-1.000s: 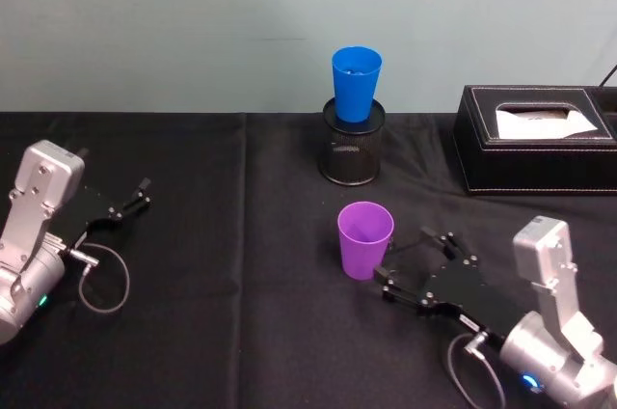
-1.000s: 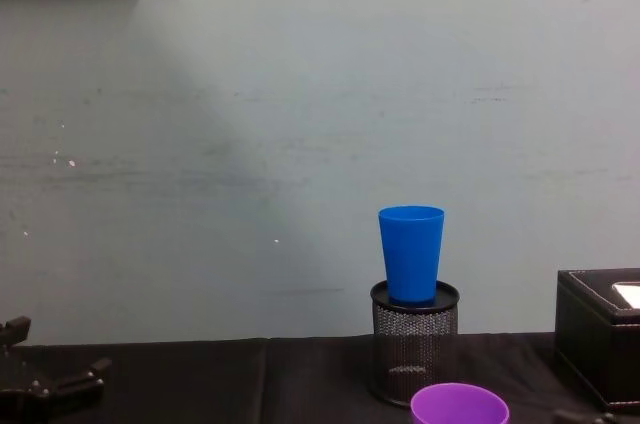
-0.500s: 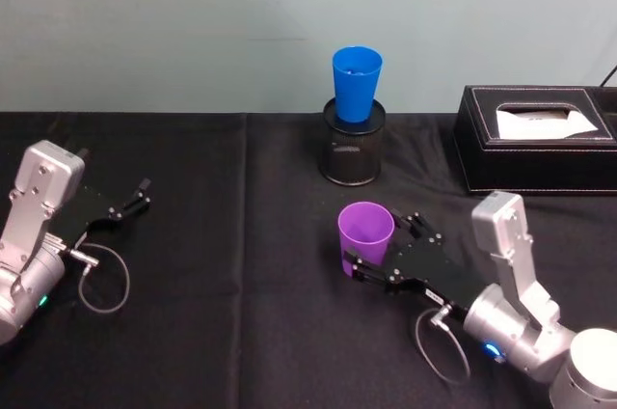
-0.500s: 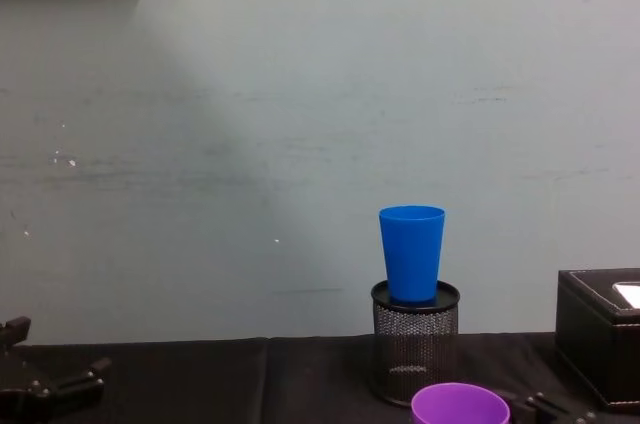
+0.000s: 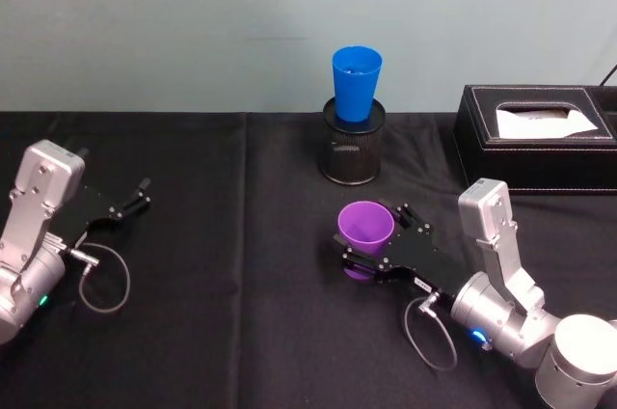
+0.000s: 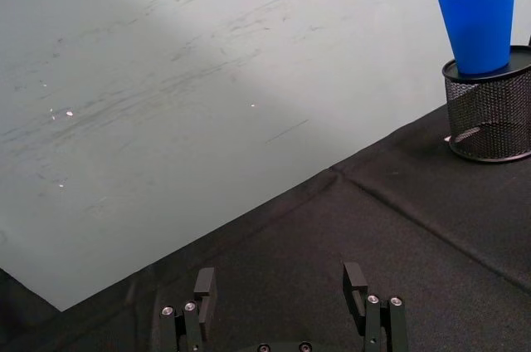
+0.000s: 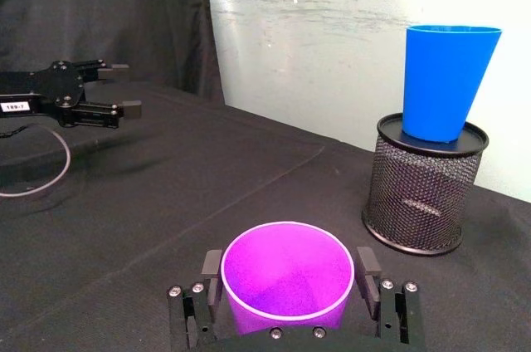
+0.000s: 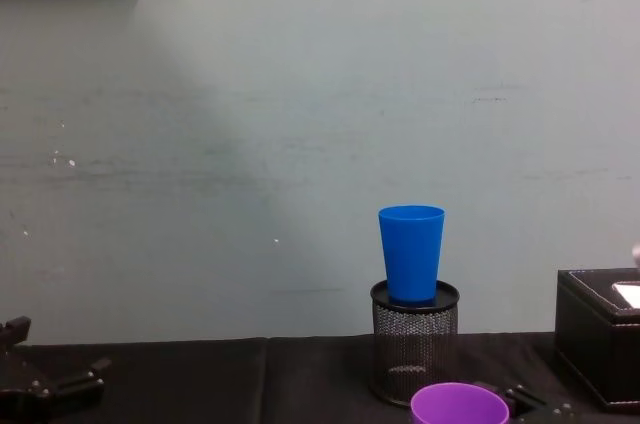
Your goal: Pick up one cup with a gripper and tap it against the other cup.
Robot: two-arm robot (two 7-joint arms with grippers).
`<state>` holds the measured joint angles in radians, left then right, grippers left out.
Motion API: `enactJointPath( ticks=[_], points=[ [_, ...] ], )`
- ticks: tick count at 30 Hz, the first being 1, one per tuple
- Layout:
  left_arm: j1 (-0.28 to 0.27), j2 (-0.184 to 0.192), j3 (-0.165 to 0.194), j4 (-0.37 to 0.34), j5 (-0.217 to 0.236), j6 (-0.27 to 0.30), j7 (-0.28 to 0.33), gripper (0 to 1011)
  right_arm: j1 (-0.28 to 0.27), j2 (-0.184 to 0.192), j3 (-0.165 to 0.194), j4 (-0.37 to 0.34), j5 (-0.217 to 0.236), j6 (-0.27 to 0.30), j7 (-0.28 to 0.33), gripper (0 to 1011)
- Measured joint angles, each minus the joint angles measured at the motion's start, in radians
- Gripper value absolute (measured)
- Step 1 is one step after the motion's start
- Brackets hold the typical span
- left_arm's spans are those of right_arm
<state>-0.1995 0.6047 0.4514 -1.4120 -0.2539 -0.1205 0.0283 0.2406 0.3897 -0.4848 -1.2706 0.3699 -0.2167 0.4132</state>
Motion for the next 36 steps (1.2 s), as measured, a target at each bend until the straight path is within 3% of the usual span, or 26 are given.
enactJointPath(
  ticks=[5, 13, 21, 36],
  points=[
    [0.0, 0.0, 0.0, 0.0, 0.0, 0.0, 0.0, 1000, -0.002, 0.002, 0.0, -0.003, 0.001, -0.001, 0.0, 973],
    [0.0, 0.0, 0.0, 0.0, 0.0, 0.0, 0.0, 1000, -0.003, 0.005, -0.001, -0.006, 0.001, -0.001, -0.001, 800],
    [0.0, 0.0, 0.0, 0.0, 0.0, 0.0, 0.0, 1000, -0.005, 0.007, 0.005, -0.027, -0.003, 0.013, -0.002, 755],
    [0.0, 0.0, 0.0, 0.0, 0.0, 0.0, 0.0, 1000, 0.003, 0.043, 0.084, -0.263, 0.006, 0.23, -0.01, 730]
  ],
)
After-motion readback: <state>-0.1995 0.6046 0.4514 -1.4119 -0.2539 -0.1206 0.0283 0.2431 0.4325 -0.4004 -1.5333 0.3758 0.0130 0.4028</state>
